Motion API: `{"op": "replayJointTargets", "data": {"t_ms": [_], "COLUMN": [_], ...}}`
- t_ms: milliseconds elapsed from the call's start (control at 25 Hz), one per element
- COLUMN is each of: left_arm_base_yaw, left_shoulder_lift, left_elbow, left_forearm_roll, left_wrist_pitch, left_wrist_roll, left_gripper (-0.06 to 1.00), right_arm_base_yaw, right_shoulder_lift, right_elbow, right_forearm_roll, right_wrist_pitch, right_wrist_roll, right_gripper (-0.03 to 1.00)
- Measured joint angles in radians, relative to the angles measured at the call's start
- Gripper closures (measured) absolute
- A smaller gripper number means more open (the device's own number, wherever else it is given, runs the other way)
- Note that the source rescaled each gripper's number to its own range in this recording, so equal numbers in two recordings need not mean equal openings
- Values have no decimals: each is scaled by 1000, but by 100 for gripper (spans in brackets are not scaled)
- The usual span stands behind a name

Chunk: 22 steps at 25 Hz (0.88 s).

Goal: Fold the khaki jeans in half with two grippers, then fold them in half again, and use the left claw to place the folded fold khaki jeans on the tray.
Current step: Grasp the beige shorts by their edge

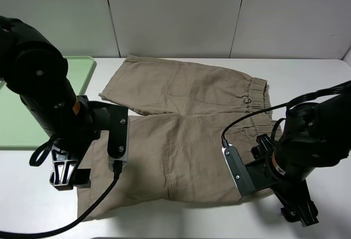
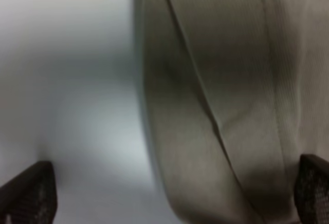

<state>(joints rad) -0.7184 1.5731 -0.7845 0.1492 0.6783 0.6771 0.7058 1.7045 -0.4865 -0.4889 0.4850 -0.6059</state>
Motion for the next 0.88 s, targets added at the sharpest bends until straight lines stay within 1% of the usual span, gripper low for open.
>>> {"op": "replayJointTargets", "data": {"t_ms": [80,200,280,520,720,880], "left_arm_base_yaw": [0,0,-1,-1,-1,-1], "left_shoulder_lift": [0,2,21,154,222,256], "left_elbow": [0,0,0,0,0,0], "left_forearm_roll": [-6,-35,-57,-88,-111,-114], "left_wrist_pitch": [-40,-103,-123,-126,-133,-142], "left_wrist_roll": [1,29,45,50,50,49], "left_gripper": [3,3,3,3,4,8], "right_arm_base_yaw": [-3,-3,-3,-3,-3,-3], "right_shoulder_lift": [1,1,1,1,1,0], "right_elbow": [0,0,0,0,0,0], "right_forearm_roll": [0,0,0,11,19,33], "right_wrist_pitch": [-5,-11,-13,-15,-18,-27], "right_wrist_roll": [-2,-4,-6,-13,-13,-16], "right_gripper": [-3,-3,-3,-3,-3,-3]}}
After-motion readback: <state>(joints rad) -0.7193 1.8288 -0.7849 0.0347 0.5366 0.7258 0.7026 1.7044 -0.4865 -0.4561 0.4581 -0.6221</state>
